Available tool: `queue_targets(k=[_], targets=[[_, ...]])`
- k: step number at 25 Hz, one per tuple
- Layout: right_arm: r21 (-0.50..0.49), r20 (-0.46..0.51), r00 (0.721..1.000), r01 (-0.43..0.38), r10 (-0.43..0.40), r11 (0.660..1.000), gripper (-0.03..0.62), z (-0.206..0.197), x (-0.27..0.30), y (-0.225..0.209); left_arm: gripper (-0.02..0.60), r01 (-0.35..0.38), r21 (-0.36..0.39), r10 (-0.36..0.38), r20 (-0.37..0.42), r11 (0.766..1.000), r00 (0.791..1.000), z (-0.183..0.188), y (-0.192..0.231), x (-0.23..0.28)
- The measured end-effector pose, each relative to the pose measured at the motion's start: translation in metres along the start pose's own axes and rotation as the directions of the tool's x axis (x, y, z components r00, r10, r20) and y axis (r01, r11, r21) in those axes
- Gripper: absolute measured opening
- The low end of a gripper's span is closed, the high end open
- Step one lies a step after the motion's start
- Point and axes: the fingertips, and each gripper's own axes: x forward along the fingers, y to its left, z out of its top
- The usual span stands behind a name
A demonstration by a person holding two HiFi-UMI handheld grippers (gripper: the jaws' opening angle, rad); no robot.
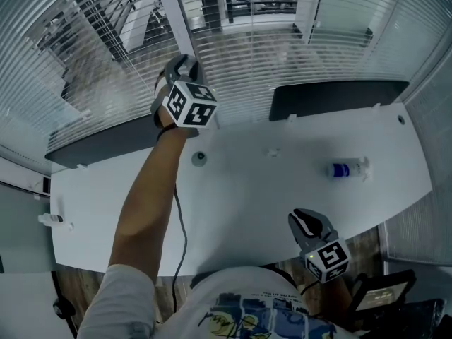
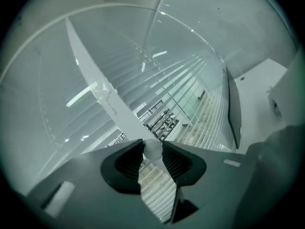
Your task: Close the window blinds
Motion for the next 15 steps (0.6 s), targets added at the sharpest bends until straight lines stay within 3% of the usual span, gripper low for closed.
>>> queue_targets(k=[5, 12, 15], targets=[[-0.004, -0.009, 1.0, 0.0, 0.0, 1.0, 0.046, -0.003, 0.001, -0.001, 0.129, -0.001, -0.212, 0.002, 0.006, 0.977, 1.0, -0.004, 0.006, -0.001], [0.0, -0.003, 1.0, -0.009, 0.009, 1.0, 0.046, -0.005, -0.02, -0.026, 0.129, 0.005, -0.405, 0.005, 0.023, 0.914, 1.0, 0.018, -0.004, -0.001], [-0.001, -0.006, 1.0, -0.009, 0.009, 1.0, 0.046, -0.007, -0.02, -0.025, 0.13, 0.014, -0.484, 0.005, 0.038, 0.875, 0.999, 0.015, -0.001, -0.001]])
